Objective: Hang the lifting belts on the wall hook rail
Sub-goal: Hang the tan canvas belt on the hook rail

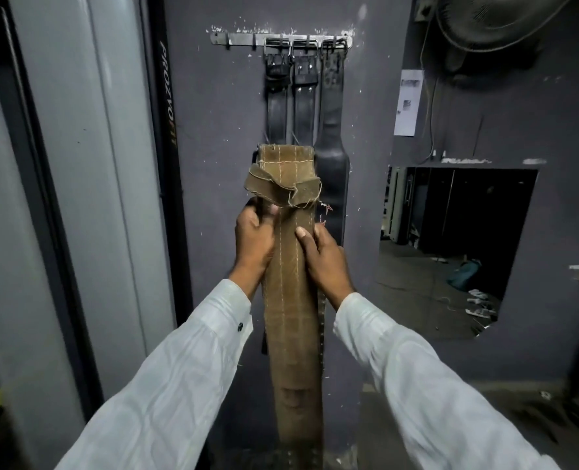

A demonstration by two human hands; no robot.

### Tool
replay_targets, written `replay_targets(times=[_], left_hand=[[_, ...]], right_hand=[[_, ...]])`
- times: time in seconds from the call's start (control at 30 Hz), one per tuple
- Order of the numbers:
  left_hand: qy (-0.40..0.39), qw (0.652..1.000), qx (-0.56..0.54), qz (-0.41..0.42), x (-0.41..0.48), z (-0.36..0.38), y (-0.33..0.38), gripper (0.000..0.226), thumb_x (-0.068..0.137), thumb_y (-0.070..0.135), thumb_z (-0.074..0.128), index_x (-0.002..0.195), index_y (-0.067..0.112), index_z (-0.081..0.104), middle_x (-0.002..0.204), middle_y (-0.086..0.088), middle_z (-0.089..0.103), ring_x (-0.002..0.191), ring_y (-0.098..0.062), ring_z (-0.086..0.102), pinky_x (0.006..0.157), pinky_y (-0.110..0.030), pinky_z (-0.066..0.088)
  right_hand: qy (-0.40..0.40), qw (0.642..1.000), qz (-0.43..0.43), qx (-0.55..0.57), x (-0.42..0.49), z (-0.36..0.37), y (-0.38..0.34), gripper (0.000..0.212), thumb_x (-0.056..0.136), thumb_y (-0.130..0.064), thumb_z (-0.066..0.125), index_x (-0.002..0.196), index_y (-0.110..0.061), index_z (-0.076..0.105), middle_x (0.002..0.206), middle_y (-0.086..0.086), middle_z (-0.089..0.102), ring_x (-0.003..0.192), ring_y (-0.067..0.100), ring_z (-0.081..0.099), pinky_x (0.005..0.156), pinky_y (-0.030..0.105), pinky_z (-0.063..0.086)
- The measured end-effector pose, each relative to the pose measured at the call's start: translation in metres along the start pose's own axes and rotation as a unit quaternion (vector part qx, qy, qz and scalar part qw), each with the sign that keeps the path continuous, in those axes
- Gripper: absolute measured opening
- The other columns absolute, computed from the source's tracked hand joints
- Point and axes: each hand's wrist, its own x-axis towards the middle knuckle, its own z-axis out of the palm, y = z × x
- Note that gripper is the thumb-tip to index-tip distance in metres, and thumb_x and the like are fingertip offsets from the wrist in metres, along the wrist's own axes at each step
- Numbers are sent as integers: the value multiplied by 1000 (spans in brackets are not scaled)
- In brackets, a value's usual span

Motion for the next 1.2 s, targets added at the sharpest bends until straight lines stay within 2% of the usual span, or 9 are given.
replay_targets(times=[0.1,0.23,0.33,0.47,0.63,0.8,0.97,1.07,1.2], left_hand=[[25,999,-27,-18,3,2,-2,27,85,36,64,97,12,63,92,-6,68,88,-19,61,87,-52,53],[28,998,-41,-39,11,8,-13,53,75,52,69,97,4,60,92,-15,67,85,-23,59,87,-63,50],[26,998,-35,-40,11,12,-10,54,75,54,67,99,6,62,102,-21,70,91,-24,63,90,-61,52],[26,998,-38,-45,19,16,-10,43,75,51,69,100,17,65,109,-13,72,107,-35,67,95,-61,51],[16,997,-55,-47,15,23,-6,34,74,50,68,94,23,65,109,-13,72,110,-38,65,94,-61,51],[8,997,-62,-41,25,20,1,35,73,51,70,93,23,65,110,-16,71,110,-42,64,94,-63,50],[13,997,-55,-54,23,21,3,31,72,47,69,90,22,64,109,-16,72,103,-31,66,94,-63,50],[17,997,-49,-56,27,16,3,29,71,50,71,86,25,65,106,-15,72,108,-39,66,92,-63,51],[18,997,-47,-55,34,14,8,37,68,54,69,86,23,62,102,-15,70,95,-31,66,93,-63,51]], right_hand=[[-87,996,12,31,-10,-3,16,32,96,-53,47,117,-30,53,114,-5,68,107,16,65,100,44,50],[-2,1000,-6,-9,-17,5,26,25,96,-47,46,93,-22,47,90,-3,65,92,24,62,87,46,52],[4,1000,-20,-19,-24,-2,22,19,102,-41,44,91,-25,43,84,-12,60,81,9,60,71,30,47],[-98,994,28,42,-34,-13,37,23,102,-41,45,115,-23,51,113,-4,65,105,10,62,90,31,51],[10,1000,3,-6,-44,-4,45,20,102,-35,46,92,-18,44,83,-7,59,81,12,58,77,36,48],[-134,987,51,67,-54,-13,56,25,100,-47,46,118,-31,53,116,-12,66,110,5,62,95,28,49],[12,999,26,-19,-64,4,60,18,104,-33,43,88,-25,42,77,-14,57,70,-9,53,73,27,44],[-41,997,59,30,-69,-3,64,20,101,-48,43,106,-32,53,101,-17,67,94,-10,60,83,21,47],[-162,980,100,54,-82,-2,85,41,93,-55,52,130,-37,53,128,-10,64,119,9,60,104,36,47]])
